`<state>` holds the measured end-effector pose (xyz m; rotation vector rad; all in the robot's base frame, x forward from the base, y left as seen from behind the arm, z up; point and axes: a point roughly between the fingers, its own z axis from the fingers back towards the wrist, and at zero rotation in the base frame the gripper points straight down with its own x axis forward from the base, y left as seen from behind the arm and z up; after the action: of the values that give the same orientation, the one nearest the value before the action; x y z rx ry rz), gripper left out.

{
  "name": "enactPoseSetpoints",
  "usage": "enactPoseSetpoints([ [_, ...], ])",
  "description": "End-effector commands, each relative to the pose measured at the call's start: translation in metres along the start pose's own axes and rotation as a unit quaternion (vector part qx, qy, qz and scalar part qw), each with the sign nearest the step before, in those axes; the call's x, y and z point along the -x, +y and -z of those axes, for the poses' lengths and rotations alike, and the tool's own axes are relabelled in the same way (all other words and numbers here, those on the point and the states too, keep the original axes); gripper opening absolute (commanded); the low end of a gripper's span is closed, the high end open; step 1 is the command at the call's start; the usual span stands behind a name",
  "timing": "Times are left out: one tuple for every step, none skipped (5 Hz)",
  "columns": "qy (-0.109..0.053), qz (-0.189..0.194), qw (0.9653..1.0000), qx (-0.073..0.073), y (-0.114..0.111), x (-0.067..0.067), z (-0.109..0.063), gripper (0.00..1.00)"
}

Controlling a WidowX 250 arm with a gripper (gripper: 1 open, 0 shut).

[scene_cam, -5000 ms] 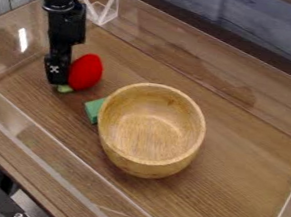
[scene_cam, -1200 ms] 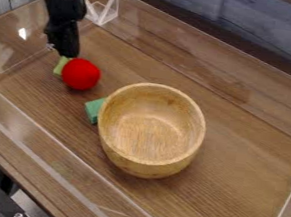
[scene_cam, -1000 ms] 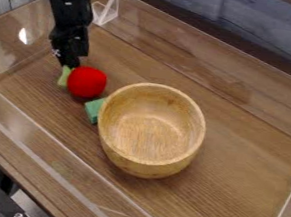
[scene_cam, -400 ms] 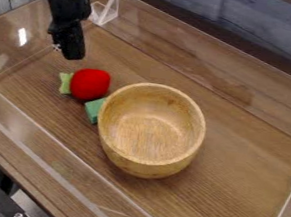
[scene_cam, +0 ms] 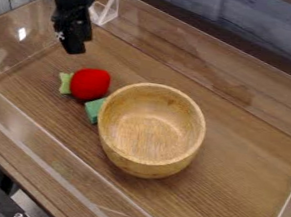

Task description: Remove the green stick from the brown bowl and put it on the table

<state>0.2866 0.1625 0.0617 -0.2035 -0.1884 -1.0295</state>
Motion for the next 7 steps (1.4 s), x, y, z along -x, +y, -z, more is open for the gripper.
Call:
enactPoseSetpoints([
  [-0.012, 0.015, 0.9988, -0.044, 0.009, -0.009, -0.037, 1.00],
  [-0.024, 0.020, 0.9988, -0.039, 0.010, -0.014, -0.044, 1.00],
  [-0.034, 0.022, 0.9986, -0.034, 0.009, -0.035, -0.042, 1.00],
  [-0.044, 0.022, 0.9982, -0.035, 0.009, -0.058, -0.040, 1.00],
  [-0.052, -0.003, 0.9975, -0.048, 0.022, -0.071, -0.036, 1.00],
  [-0.058, -0.032, 0.9961, -0.058, 0.034, -0.086, -0.026, 0.00],
  [-0.064, -0.067, 0.9933, -0.069, 0.043, -0.080, -0.021, 0.00],
])
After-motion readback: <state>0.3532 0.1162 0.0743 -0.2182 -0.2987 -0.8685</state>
